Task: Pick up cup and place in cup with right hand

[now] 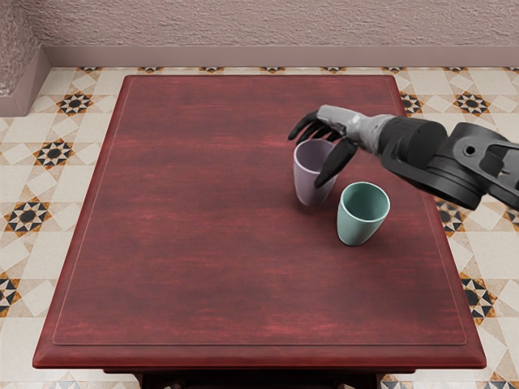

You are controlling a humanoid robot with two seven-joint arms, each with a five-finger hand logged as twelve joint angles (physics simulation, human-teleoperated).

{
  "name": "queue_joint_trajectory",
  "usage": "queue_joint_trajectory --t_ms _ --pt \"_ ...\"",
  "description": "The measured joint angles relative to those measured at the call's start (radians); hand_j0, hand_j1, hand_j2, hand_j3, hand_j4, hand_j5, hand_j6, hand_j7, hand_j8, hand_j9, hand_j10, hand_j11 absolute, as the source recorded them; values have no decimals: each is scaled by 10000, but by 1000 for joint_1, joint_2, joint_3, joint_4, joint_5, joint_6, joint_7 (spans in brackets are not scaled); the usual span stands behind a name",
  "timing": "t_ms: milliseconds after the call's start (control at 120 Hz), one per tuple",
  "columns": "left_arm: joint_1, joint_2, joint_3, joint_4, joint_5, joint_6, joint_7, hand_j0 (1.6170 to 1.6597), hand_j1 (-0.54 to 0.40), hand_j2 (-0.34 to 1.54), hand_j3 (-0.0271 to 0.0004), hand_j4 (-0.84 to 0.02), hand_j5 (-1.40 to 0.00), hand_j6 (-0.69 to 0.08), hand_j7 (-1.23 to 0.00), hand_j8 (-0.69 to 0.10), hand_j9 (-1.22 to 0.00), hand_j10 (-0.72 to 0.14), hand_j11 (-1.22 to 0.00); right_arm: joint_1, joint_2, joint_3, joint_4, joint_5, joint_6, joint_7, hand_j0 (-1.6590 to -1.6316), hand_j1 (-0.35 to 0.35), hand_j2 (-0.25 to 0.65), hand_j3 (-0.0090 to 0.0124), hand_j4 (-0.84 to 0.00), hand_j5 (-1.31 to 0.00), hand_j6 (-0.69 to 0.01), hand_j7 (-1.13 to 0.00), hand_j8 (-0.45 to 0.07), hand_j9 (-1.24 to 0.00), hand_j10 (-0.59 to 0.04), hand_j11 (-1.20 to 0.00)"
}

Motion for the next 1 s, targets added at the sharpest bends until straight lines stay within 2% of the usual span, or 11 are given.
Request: queue_joint_trajectory --t_ms 183,250,375,433,558,792,883,1000 --pt "0 0 0 0 0 0 0 16581 3490 -1 0 0 0 0 0 0 0 1 0 0 -60 54 27 29 47 0 -16570 936 1096 -11 -4362 -5715 -4108 -5696 -3139 -5772 -3505 -5649" --pt "0 0 0 0 0 0 0 16581 3490 -1 0 0 0 0 0 1 0 1 0 0 -93 69 40 47 65 0 -16570 921 1110 4 -4352 -5735 -4099 -5702 -3126 -5783 -3497 -5662" --pt "0 0 0 0 0 0 0 16581 3490 -1 0 0 0 0 0 0 0 1 0 -1 -158 124 63 84 115 0 -16573 978 1224 -5 -4339 -5767 -4094 -5715 -3124 -5792 -3480 -5686" --pt "0 0 0 0 0 0 0 16581 3490 -1 0 0 0 0 0 1 0 1 0 0 -182 142 71 98 133 0 -16573 997 1177 4 -4337 -5780 -4057 -5721 -3091 -5794 -3441 -5702" --pt "0 0 0 0 0 0 0 16581 3490 -1 0 0 0 0 0 0 0 0 1 1 -247 203 98 152 189 0 -16574 931 1049 -3 -4334 -5804 -4088 -5736 -3113 -5792 -3421 -5717" --pt "0 0 0 0 0 0 0 16581 3491 -2 0 0 1 0 1 0 1 1 1 0 -391 279 153 267 307 0 -16577 965 1250 4 -4320 -5872 -4115 -5769 -3087 -5838 -3432 -5744" --pt "0 0 0 0 0 0 0 16581 3490 -1 0 0 0 0 0 0 0 1 1 -9 -416 294 159 285 345 0 -16573 888 808 0 -4328 -5878 -4058 -5769 -3028 -5840 -3339 -5799" --pt "0 0 0 0 0 0 0 16581 3490 -1 0 0 0 0 0 0 0 1 0 -37 -427 302 162 294 382 0 -16569 840 746 1 -4349 -5834 -4086 -5751 -3039 -5798 -3357 -5774"
